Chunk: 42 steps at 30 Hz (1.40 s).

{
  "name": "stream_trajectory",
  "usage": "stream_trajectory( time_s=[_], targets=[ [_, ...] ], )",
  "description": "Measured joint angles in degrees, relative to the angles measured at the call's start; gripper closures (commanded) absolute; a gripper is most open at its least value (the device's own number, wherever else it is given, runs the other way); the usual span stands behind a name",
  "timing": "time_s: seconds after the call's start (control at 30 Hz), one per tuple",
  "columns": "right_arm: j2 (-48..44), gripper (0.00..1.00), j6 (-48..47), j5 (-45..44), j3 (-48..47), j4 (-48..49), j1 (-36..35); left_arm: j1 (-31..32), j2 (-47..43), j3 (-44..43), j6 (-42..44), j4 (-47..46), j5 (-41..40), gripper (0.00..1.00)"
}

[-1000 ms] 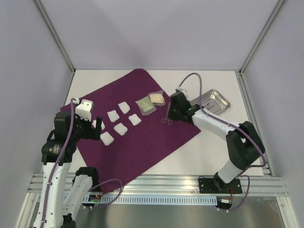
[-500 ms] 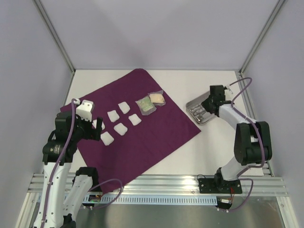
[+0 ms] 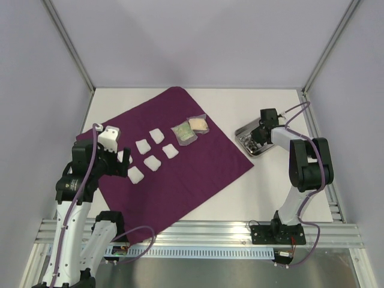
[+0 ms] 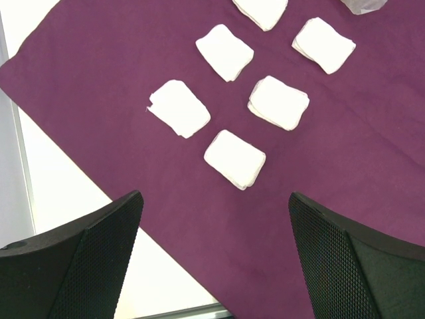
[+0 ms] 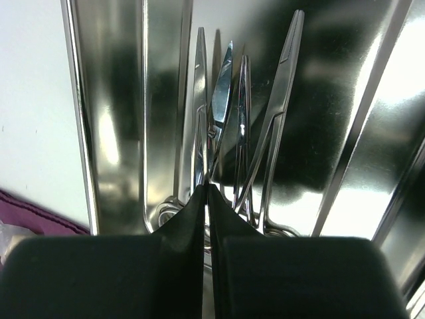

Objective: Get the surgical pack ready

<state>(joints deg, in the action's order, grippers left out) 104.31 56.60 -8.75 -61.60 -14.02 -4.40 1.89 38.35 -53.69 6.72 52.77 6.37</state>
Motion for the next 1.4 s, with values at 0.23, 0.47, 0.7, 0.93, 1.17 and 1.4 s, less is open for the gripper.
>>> stream_trajectory(
  time_s=[0.23, 0.47, 0.7, 0.93, 1.17, 1.4],
  targets=[
    [0.0, 0.74, 0.4, 0.8, 0.0, 0.2, 0.0, 0.0, 0.1, 0.2, 0.0, -0.3, 0.0, 0.00],
    [-4.0, 0.55, -2.6, 0.7, 0.0, -0.7, -1.2, 0.0, 0.1, 0.2, 0.0, -0.4, -0.2, 0.00],
    [-14.5, 0.45, -13.6, 0.9, -3.2, -1.6, -8.2, 0.0, 3.1, -1.6, 0.0, 1.4, -2.7, 0.03],
    [-15.2, 0.46, -24.1, 9.6, -7.8, -1.7, -20.9, 0.0, 20.0, -13.4, 0.0, 6.6, -1.9, 0.12],
    [-15.5, 0.49, -27.1, 12.5, -1.1, -0.9, -27.8, -4.3, 36.7, -16.1, -1.8, 7.7, -0.2, 0.29],
    [-15.5, 0.51, -28.2, 12.9, 5.0, 0.4, -29.4, -12.3, 51.5, -17.5, -5.0, 4.5, 1.9, 0.30]
  ],
)
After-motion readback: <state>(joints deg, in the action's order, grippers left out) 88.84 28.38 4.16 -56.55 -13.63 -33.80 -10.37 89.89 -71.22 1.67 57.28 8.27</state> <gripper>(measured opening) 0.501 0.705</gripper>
